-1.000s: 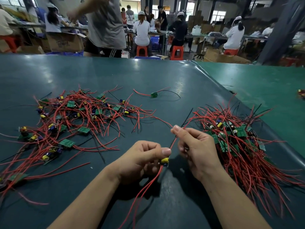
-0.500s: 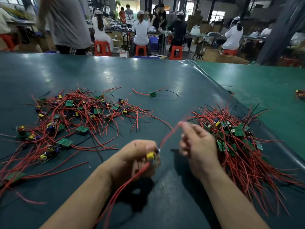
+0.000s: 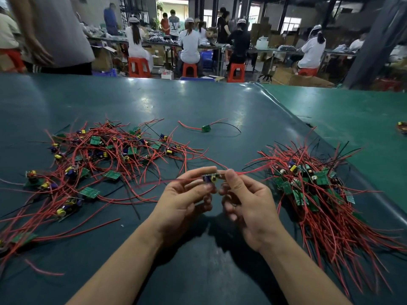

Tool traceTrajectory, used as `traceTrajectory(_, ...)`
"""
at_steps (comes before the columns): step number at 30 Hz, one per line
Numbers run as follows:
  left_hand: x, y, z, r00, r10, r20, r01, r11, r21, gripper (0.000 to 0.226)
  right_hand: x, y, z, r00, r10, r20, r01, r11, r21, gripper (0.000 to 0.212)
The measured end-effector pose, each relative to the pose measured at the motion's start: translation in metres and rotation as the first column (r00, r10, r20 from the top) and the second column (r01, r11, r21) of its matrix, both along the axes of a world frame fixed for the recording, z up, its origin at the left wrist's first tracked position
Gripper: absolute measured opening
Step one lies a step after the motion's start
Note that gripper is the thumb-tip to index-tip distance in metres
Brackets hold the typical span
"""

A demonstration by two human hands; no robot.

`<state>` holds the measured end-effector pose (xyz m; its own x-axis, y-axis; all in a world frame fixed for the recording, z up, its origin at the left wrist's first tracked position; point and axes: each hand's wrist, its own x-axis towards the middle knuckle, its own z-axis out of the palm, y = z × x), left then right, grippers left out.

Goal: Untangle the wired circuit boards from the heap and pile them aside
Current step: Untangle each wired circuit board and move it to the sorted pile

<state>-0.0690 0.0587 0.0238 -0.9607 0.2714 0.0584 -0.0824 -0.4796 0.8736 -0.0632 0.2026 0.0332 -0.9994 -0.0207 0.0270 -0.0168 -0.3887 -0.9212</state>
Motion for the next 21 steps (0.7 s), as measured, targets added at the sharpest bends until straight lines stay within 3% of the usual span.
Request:
traceTrajectory(5, -0.0012, 0.0063, -0.0031, 1.000, -0.029, 0.011, 0.028, 0.999, 0.044, 0.045, -0.0038, 0.0011, -0.0015, 0.998, -0.062, 0.014, 0.062, 0.998, 0.008, 0.023)
traceTrajectory(8, -0.0022, 0.0105, -0.0029, 0.994, 0.108, 0.026, -0.109, 0.992, 0.056, 0.042, -0.0034, -0.0014, -0.0028, 0.998, -0.056, -0.003, 0.056, 0.998, 0.041, 0.016)
traceTrajectory(10, -0.0037, 0.0097, -0.0046, 0.975, 0.220, -0.039, -0.220, 0.976, 0.004, 0.037, -0.0030, -0.0033, -0.0036, 0.999, -0.040, 0.009, 0.039, 0.998, 0.053, 0.011)
traceTrajectory(13, -0.0038, 0.0077, -0.0067, 0.946, 0.282, -0.163, -0.304, 0.944, -0.132, 0.035, -0.0027, -0.0043, -0.0050, 0.997, -0.039, 0.063, 0.034, 0.996, 0.078, 0.026)
traceTrajectory(17, -0.0013, 0.0079, -0.0067, 0.938, 0.260, -0.229, -0.312, 0.922, -0.231, 0.030, -0.0048, -0.0003, -0.0052, 0.992, -0.070, 0.103, 0.064, 0.996, 0.059, 0.025)
traceTrajectory(21, -0.0008, 0.0085, -0.0061, 0.939, 0.250, -0.235, -0.301, 0.929, -0.215, 0.029, -0.0079, 0.0017, -0.0045, 0.989, -0.136, 0.056, 0.131, 0.988, 0.076, 0.020)
